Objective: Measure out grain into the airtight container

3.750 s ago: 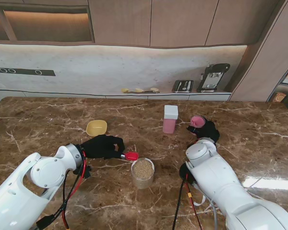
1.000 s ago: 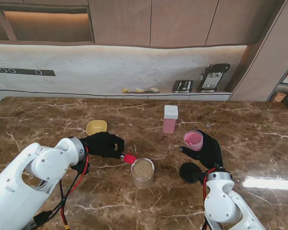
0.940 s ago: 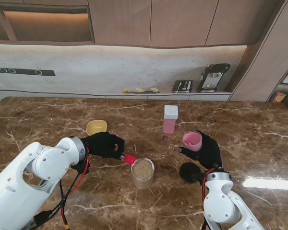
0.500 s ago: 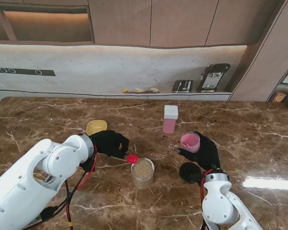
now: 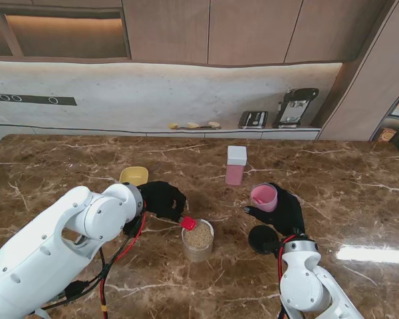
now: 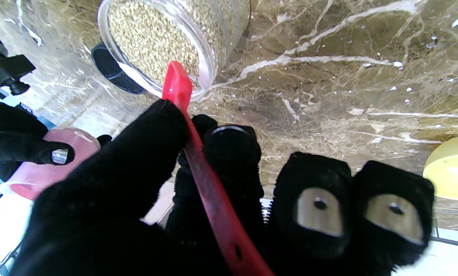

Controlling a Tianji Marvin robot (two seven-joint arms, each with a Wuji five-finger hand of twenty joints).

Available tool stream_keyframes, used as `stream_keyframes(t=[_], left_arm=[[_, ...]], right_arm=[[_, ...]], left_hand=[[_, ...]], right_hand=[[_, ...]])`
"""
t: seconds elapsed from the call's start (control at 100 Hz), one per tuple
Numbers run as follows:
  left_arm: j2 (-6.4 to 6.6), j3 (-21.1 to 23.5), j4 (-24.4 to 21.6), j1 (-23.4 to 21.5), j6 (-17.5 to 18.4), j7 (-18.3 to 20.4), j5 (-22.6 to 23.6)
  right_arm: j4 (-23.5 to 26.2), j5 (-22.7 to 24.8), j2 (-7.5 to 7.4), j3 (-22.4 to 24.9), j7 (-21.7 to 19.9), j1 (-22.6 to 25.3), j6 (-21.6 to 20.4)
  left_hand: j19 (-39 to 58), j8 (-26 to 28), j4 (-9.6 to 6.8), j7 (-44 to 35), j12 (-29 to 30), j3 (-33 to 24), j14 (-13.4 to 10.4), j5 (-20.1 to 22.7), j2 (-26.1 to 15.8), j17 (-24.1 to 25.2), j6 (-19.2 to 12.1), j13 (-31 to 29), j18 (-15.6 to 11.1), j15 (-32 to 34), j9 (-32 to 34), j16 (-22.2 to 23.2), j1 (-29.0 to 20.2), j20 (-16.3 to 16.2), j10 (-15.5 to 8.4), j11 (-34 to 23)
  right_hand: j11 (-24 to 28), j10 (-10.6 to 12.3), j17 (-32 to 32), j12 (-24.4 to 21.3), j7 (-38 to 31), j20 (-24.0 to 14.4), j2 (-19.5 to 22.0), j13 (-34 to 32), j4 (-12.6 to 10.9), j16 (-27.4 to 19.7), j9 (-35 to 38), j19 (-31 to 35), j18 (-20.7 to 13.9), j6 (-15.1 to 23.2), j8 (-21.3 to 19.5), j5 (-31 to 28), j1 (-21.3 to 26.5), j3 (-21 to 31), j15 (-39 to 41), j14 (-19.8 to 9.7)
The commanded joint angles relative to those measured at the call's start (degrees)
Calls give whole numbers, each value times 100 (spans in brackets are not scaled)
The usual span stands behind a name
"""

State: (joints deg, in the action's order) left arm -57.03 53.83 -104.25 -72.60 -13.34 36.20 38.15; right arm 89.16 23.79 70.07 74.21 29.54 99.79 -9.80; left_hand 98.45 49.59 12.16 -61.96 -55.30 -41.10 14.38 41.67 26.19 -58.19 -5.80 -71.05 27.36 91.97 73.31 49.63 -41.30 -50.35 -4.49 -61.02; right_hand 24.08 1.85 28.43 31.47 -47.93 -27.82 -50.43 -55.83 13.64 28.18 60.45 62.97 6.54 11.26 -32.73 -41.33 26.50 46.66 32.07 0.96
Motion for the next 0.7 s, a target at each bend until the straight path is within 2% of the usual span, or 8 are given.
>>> stream_keyframes(t=[0.0,0.25,0.69], left_arm=[[7,-56,97,41,-58,38,-48],[32,-318,157,240,-284,161,-61],[-1,-674,205,498,-517,49,87]], right_arm=[[-23,-40,21,-2,-84,42,45],[0,-29,22,29,-65,64,64],[34,-96,18,39,-131,77,48]], left_hand=[[791,-72,-19,-240,74,-530,-116,256,2,-291,-402,-167,-157,442,464,-91,-78,78,-303,-257],[848,-146,-4,-282,149,-600,-117,239,4,-295,-376,-165,-210,463,460,-117,-26,125,-324,-284],[910,-172,-32,-312,210,-612,-179,242,23,-302,-397,-167,-294,480,459,-145,-36,190,-374,-300]], right_hand=[[50,172,-52,-96,-396,98,1139,172,296,40,39,-62,-93,546,-8,-428,255,862,-52,-148],[45,182,-64,-109,-387,78,1123,198,299,41,17,-88,-92,551,-14,-421,251,867,-67,-149],[37,179,-73,-123,-370,45,1109,209,309,42,-5,-122,-91,553,-23,-405,240,862,-84,-145]])
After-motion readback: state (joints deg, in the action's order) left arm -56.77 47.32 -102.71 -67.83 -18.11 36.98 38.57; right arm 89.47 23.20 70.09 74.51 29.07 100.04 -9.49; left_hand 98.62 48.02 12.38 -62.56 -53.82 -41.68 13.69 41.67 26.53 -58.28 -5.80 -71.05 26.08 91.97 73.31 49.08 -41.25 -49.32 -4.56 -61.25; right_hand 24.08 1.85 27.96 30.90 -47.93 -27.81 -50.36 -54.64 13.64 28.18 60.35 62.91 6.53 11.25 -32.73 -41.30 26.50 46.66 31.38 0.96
